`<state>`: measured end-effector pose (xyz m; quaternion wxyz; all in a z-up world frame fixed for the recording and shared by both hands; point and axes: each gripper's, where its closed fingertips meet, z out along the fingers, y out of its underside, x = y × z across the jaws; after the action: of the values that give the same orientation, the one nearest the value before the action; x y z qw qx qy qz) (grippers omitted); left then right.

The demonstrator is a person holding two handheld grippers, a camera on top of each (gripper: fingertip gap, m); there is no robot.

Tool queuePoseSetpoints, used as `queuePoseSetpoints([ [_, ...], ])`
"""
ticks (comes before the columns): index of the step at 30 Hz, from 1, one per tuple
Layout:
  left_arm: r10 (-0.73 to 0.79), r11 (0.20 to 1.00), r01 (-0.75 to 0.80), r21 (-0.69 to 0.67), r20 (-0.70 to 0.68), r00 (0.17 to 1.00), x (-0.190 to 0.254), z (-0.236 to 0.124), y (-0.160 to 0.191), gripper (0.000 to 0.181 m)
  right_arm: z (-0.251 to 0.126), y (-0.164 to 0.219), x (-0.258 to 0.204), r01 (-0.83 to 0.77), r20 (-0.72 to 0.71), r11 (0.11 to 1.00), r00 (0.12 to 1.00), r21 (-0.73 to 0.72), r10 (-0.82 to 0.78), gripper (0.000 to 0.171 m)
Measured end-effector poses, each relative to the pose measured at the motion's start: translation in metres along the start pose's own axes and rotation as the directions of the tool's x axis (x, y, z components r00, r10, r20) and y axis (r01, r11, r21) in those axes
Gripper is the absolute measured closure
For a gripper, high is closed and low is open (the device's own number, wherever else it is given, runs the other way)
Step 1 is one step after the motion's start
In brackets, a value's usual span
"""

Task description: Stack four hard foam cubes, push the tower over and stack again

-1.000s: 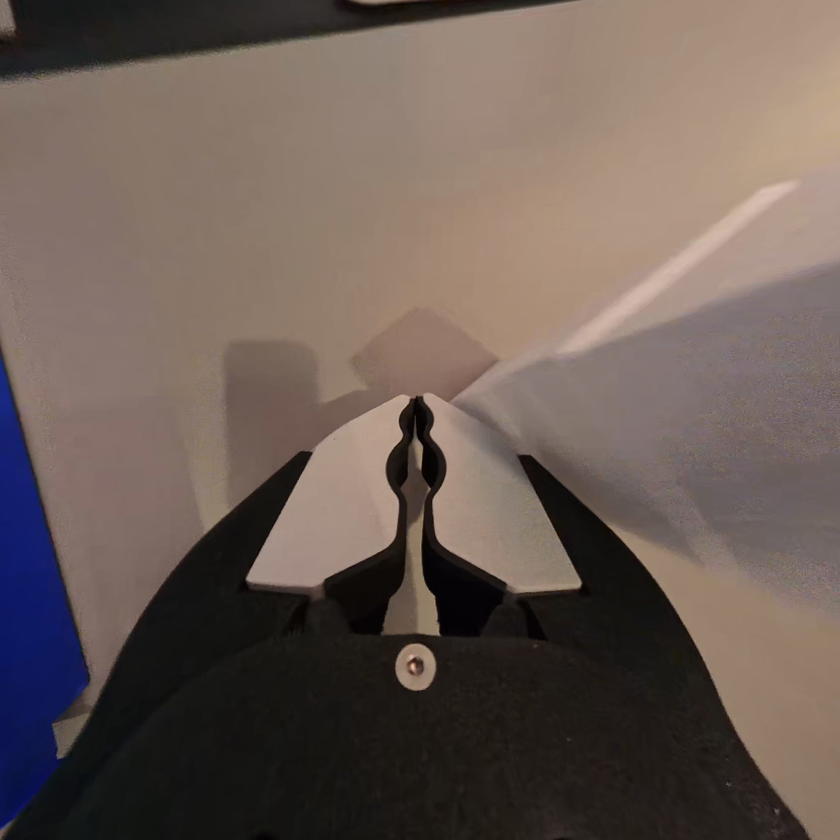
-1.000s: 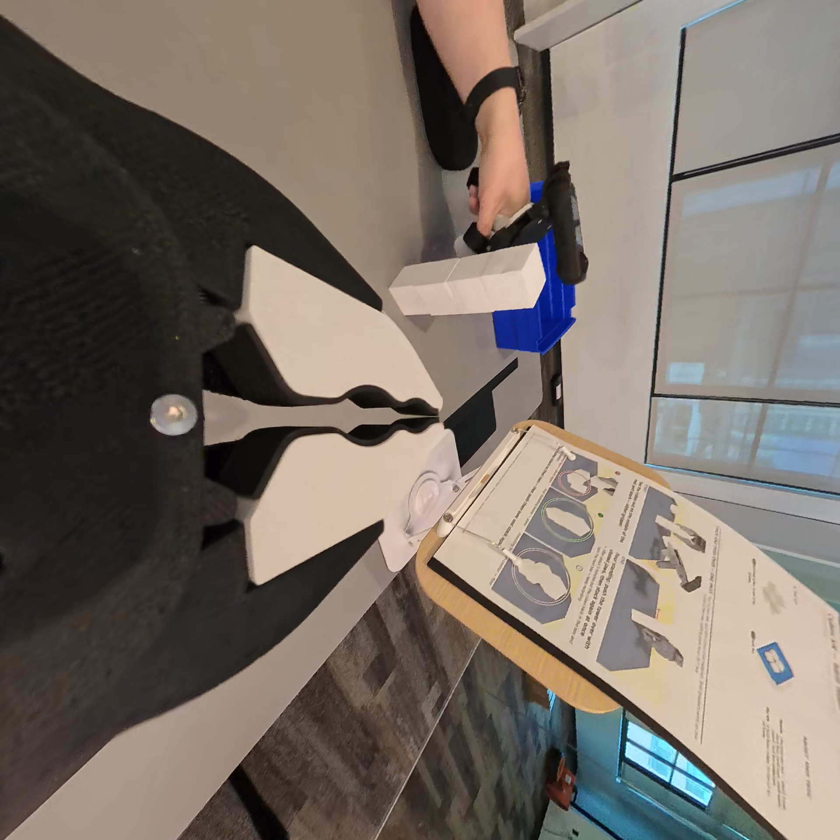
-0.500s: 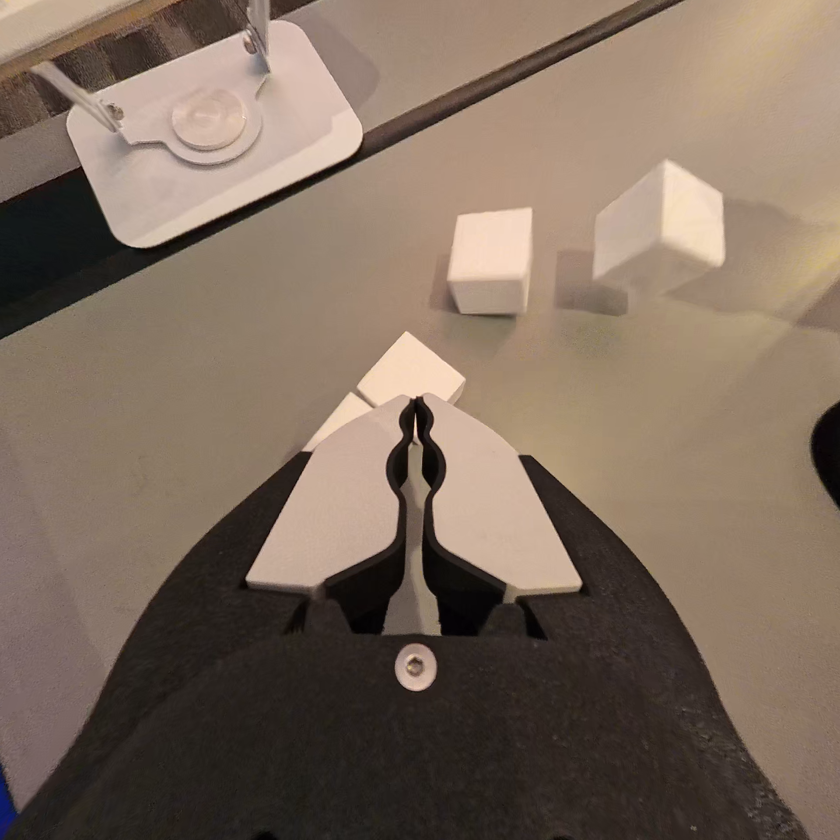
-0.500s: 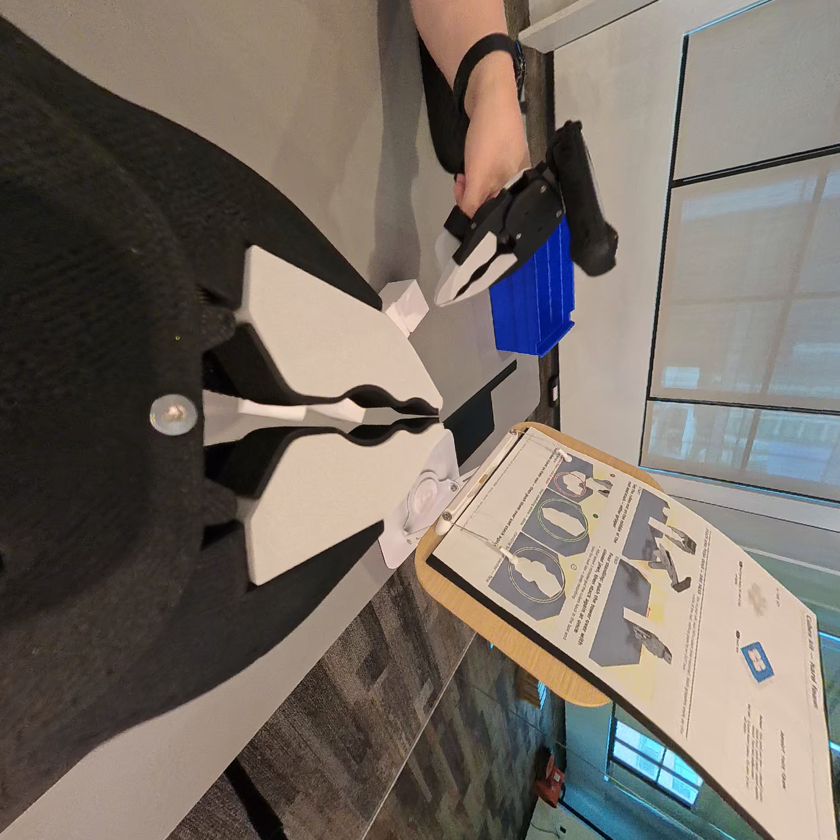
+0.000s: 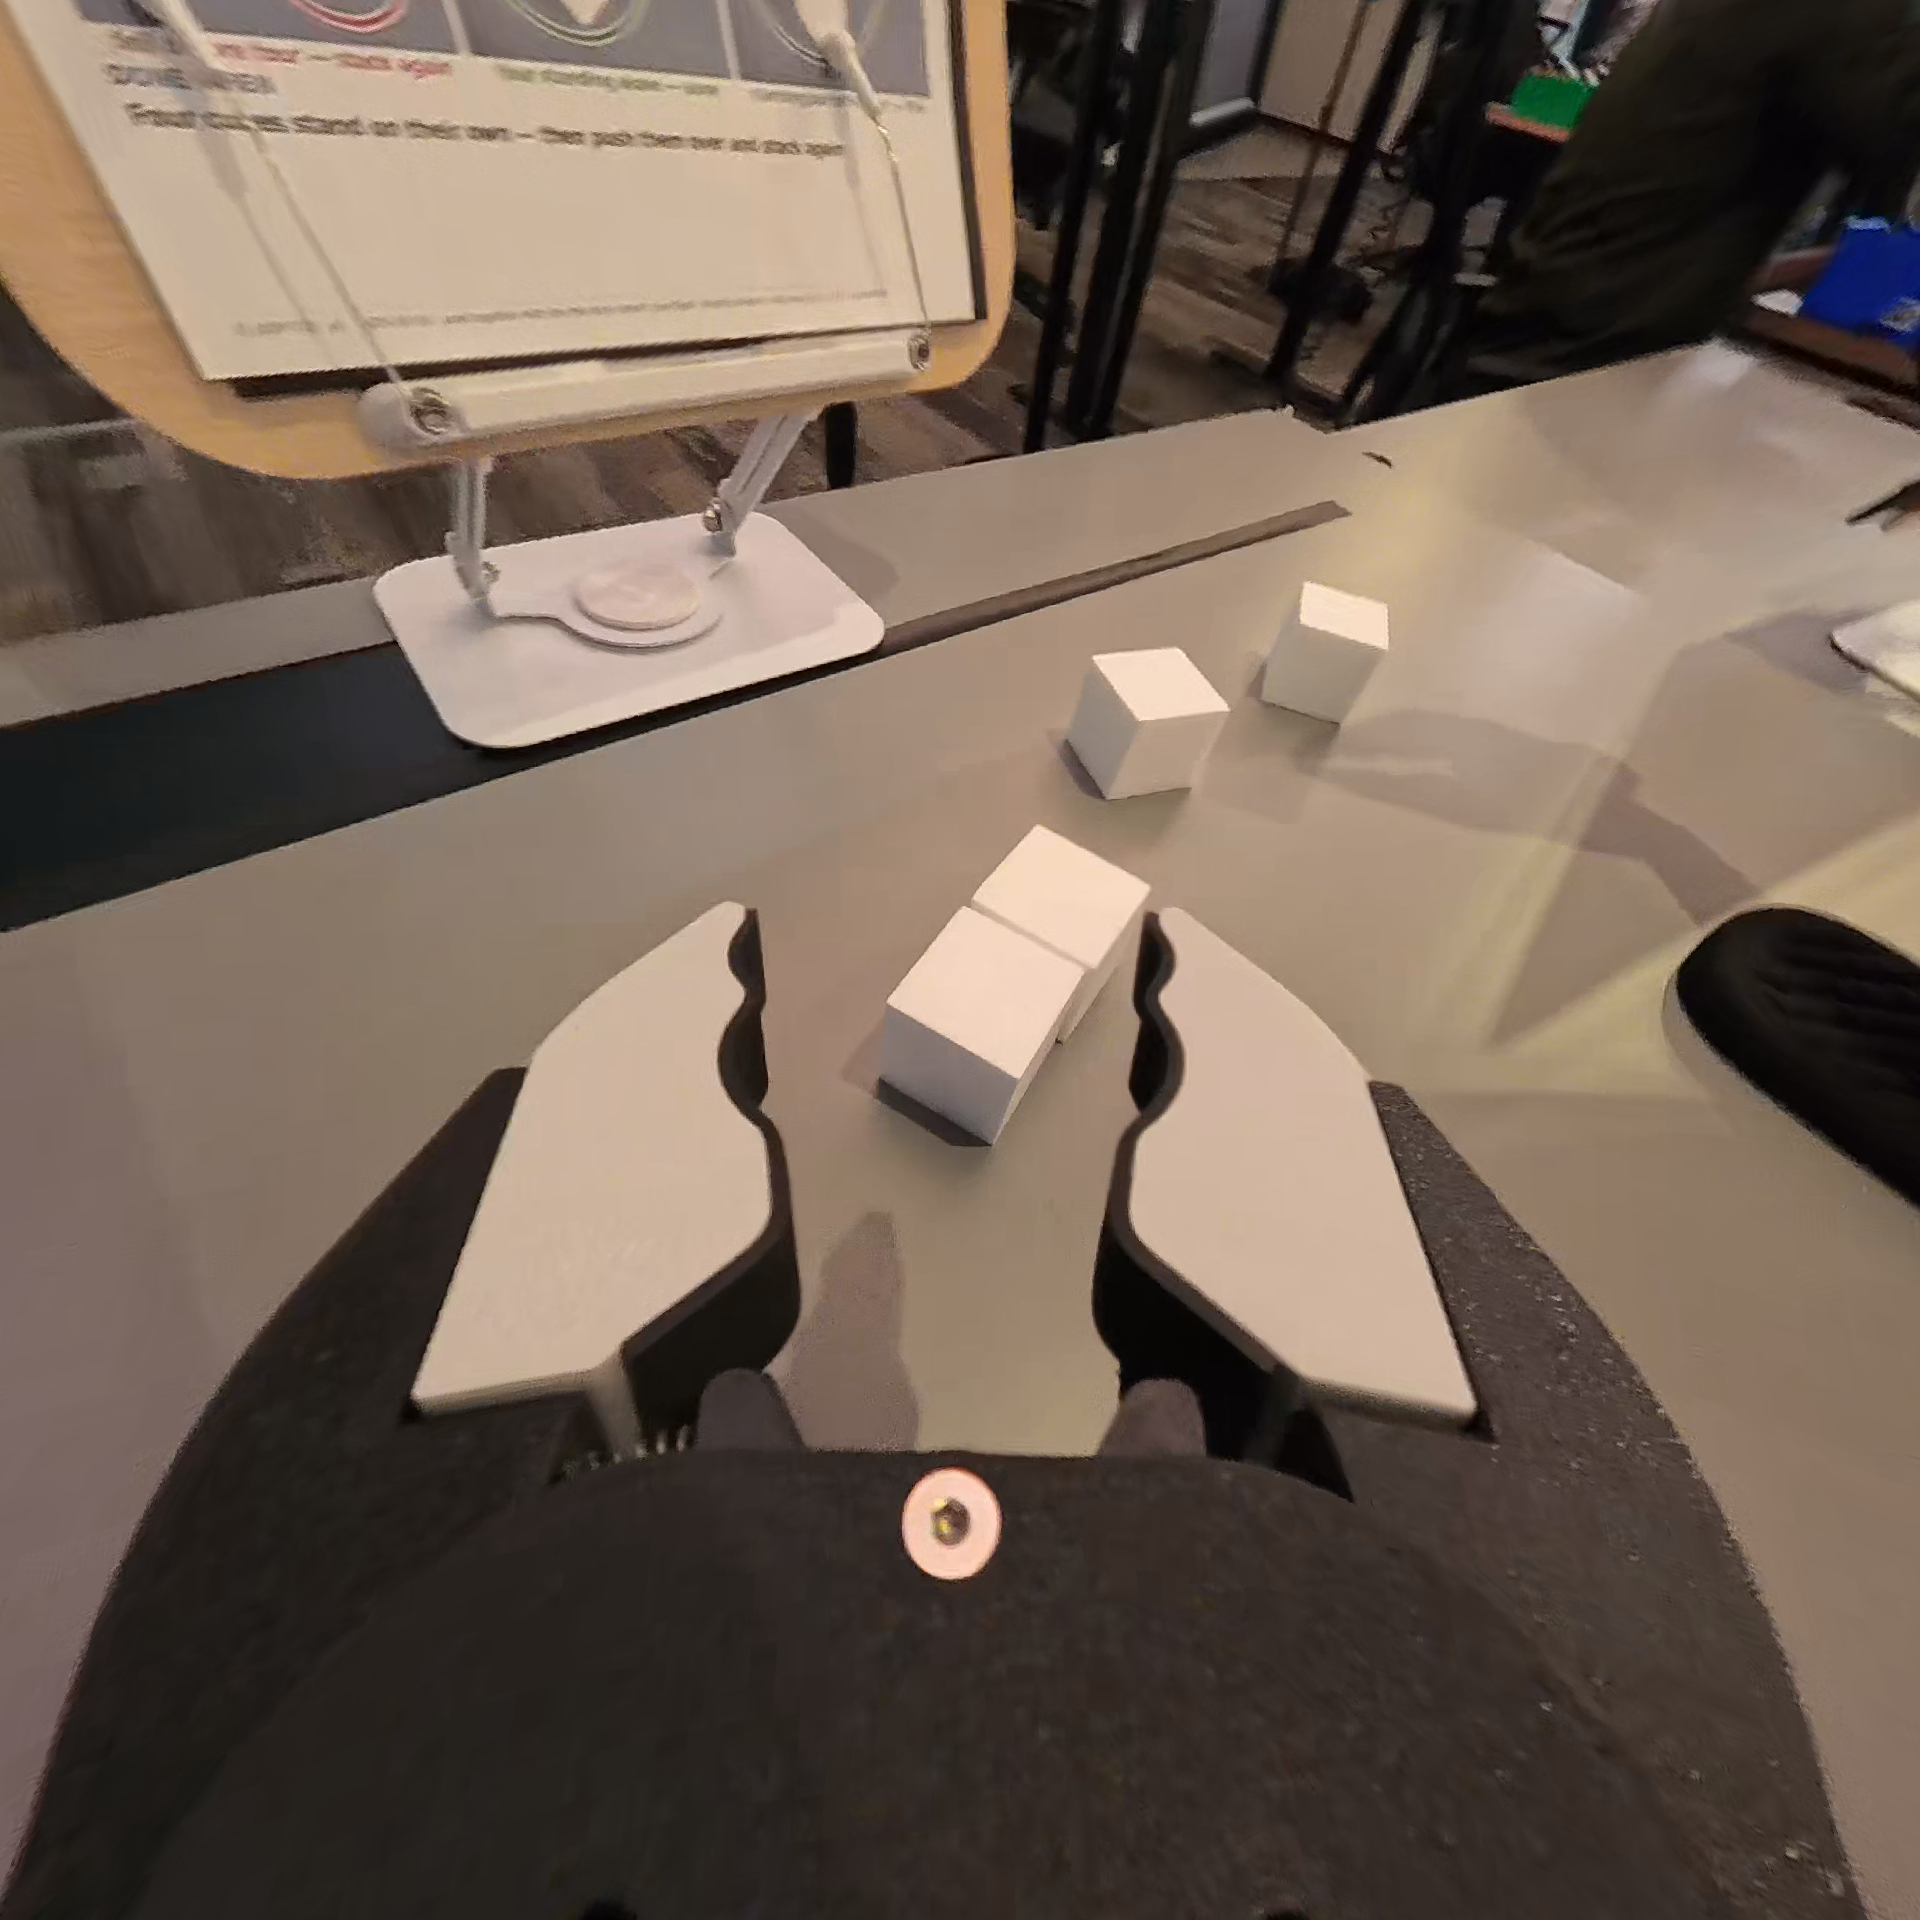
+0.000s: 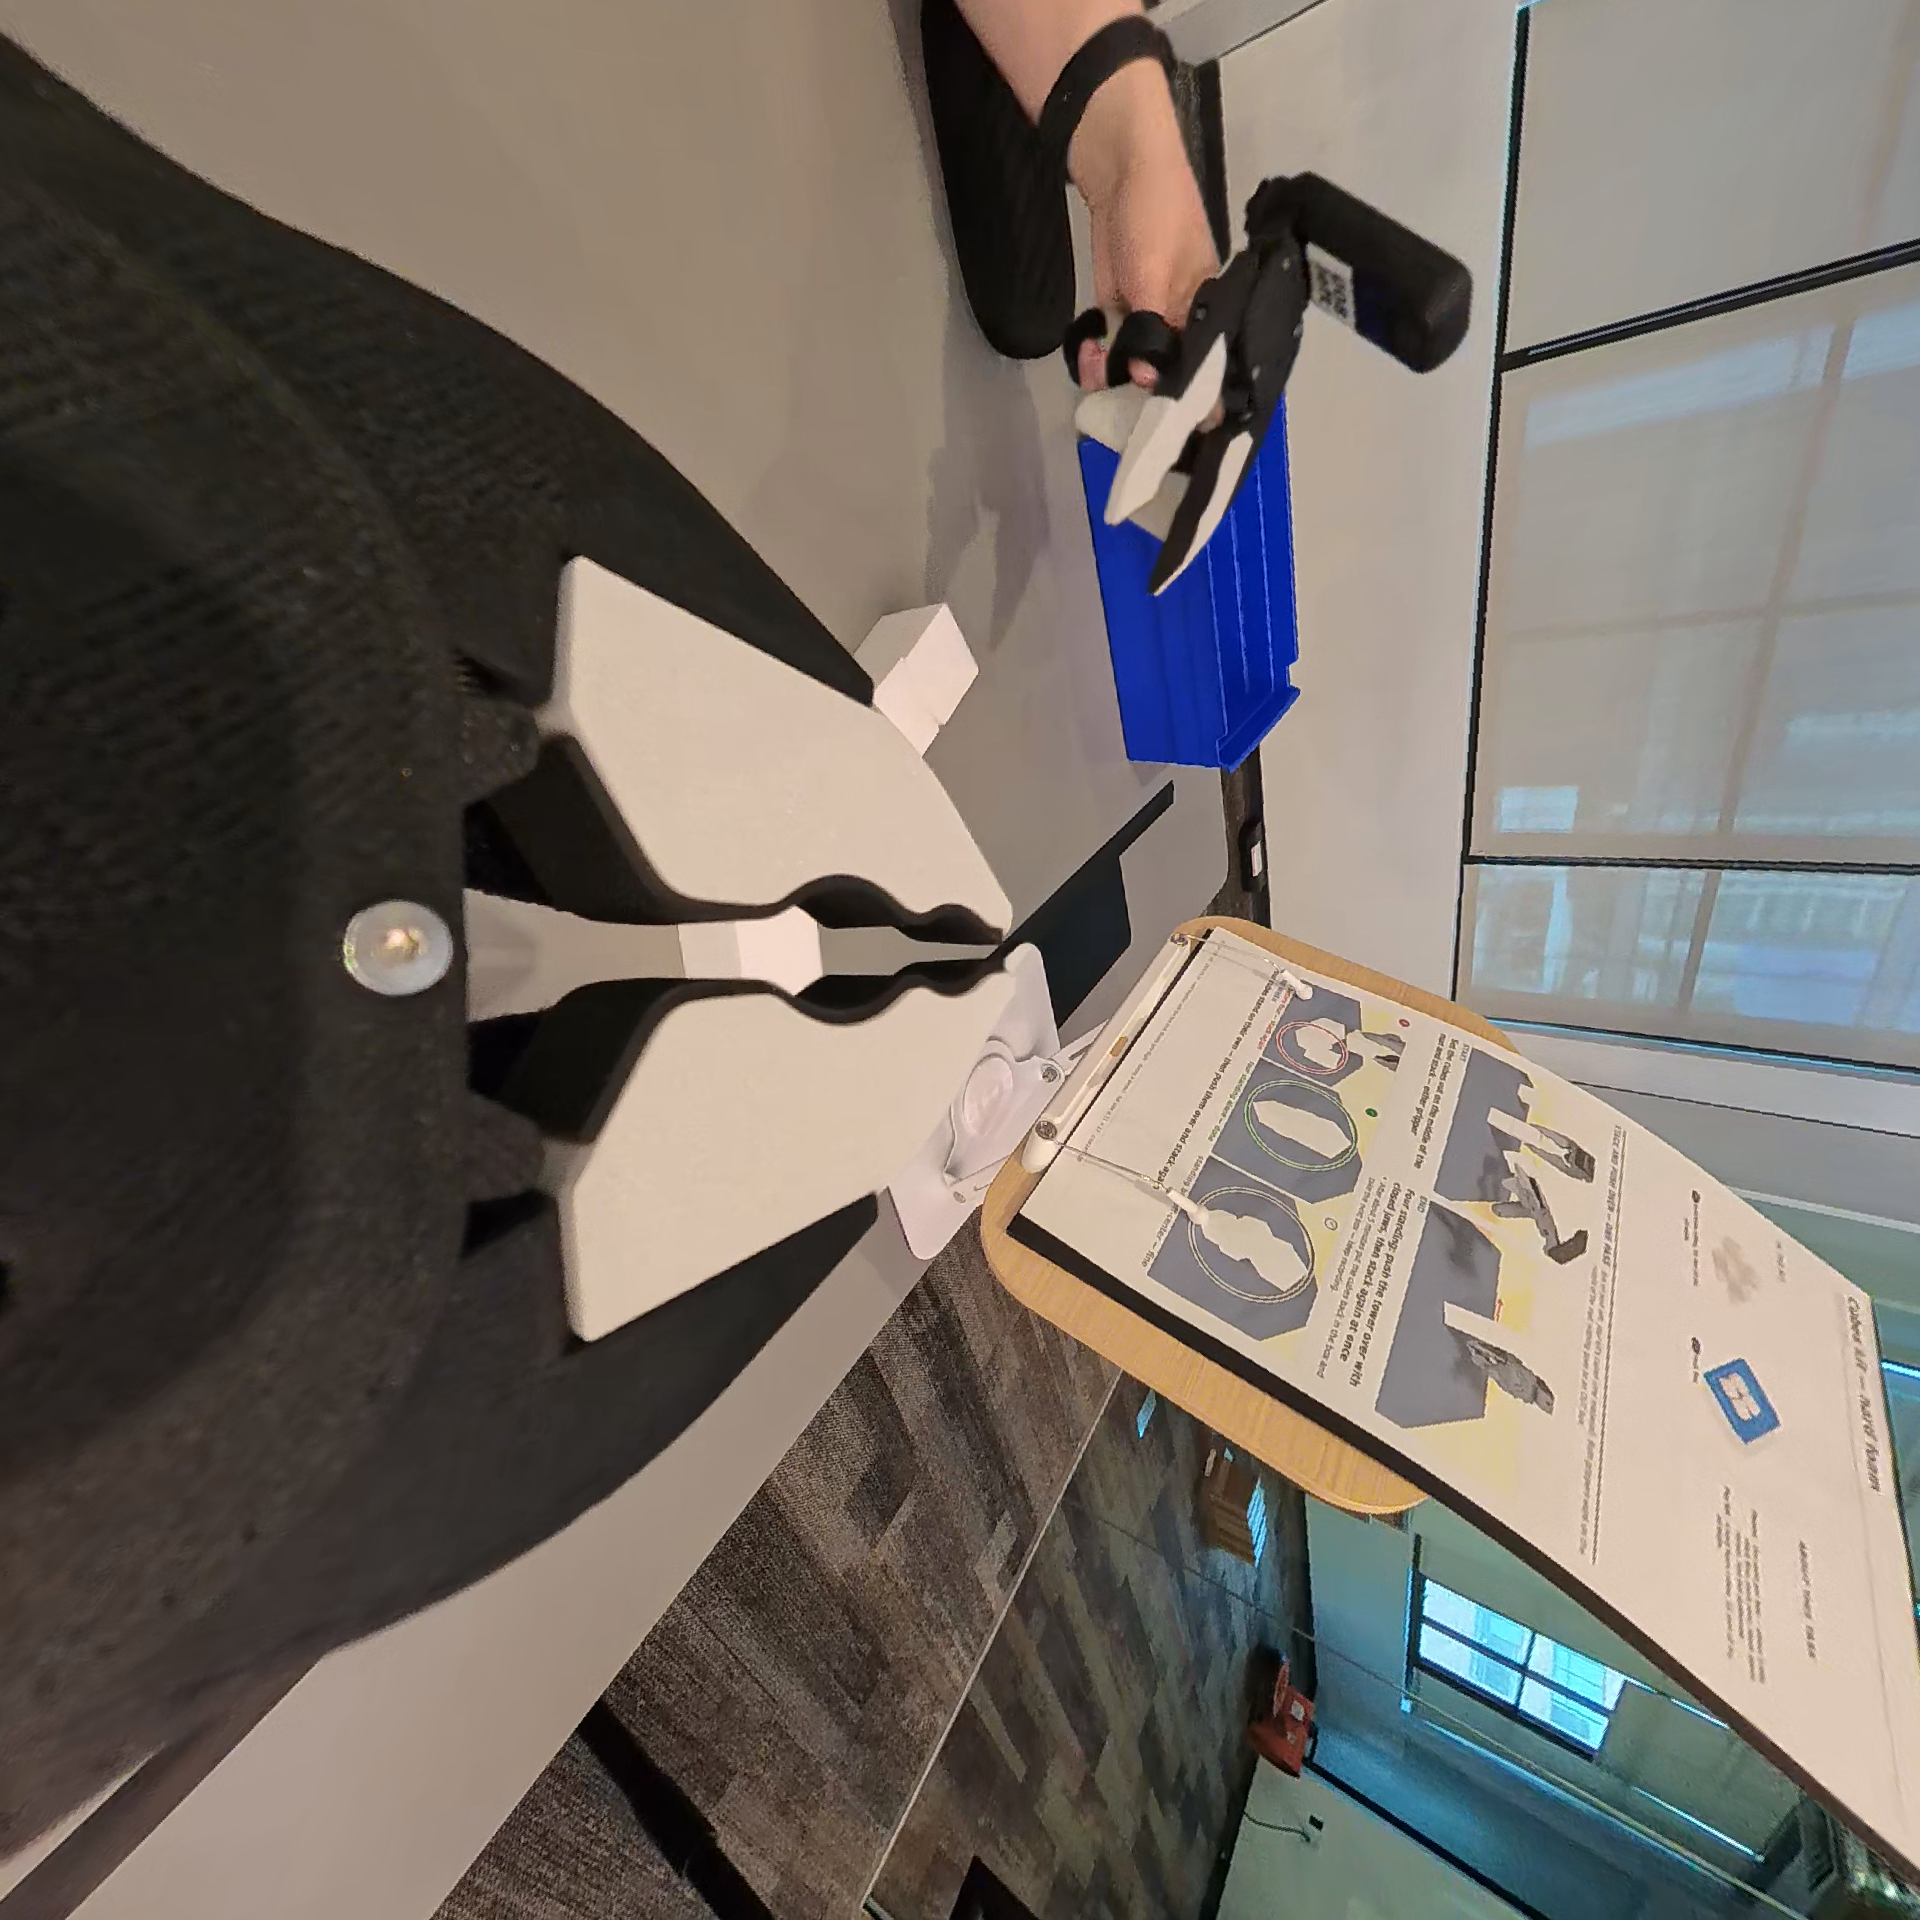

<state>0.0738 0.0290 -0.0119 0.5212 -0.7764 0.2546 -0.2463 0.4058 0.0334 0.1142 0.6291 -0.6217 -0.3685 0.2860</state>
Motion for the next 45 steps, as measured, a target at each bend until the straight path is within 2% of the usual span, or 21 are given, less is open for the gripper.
queuePoseSetpoints([
  [6, 0.184, 0.980, -0.191, -0.061, -0.104, 0.977, 0.016, 0.026, 0.031, 0.093, 0.003, 0.005, 0.001, 0.000, -0.006, 1.000, 1.000, -0.022, 0.000, 0.168],
  [11, 0.292, 0.942, -0.300, -0.152, -0.073, 0.953, 0.015, 0.044, 0.052, 0.076, 0.008, 0.012, 0.003, -0.002, -0.006, 0.998, 1.000, -0.056, 0.002, 0.166],
  [18, 0.318, 0.926, -0.330, -0.183, -0.091, 0.944, 0.014, 0.053, 0.064, 0.075, 0.015, 0.022, 0.005, -0.002, -0.007, 0.995, 1.000, -0.101, 0.001, 0.165],
  [25, 0.334, 0.895, -0.361, -0.261, -0.145, 0.931, 0.010, 0.068, 0.066, 0.078, 0.021, 0.029, 0.004, 0.004, 0.000, 0.991, 1.000, -0.137, -0.004, 0.164],
  [34, 0.370, 0.859, -0.436, -0.269, -0.262, 0.891, 0.008, 0.082, 0.087, 0.081, 0.022, 0.033, 0.004, 0.011, 0.008, 0.989, 1.000, -0.151, -0.010, 0.163],
  [39, 0.364, 0.861, -0.430, -0.273, -0.262, 0.894, 0.007, 0.086, 0.092, 0.093, 0.024, 0.035, 0.004, 0.010, 0.012, 0.987, 1.000, -0.158, -0.008, 0.163],
  [45, 0.370, 0.839, -0.439, -0.322, -0.254, 0.894, -0.002, 0.090, 0.103, 0.122, 0.024, 0.038, 0.004, 0.013, 0.015, 0.985, 1.000, -0.172, -0.010, 0.163],
])
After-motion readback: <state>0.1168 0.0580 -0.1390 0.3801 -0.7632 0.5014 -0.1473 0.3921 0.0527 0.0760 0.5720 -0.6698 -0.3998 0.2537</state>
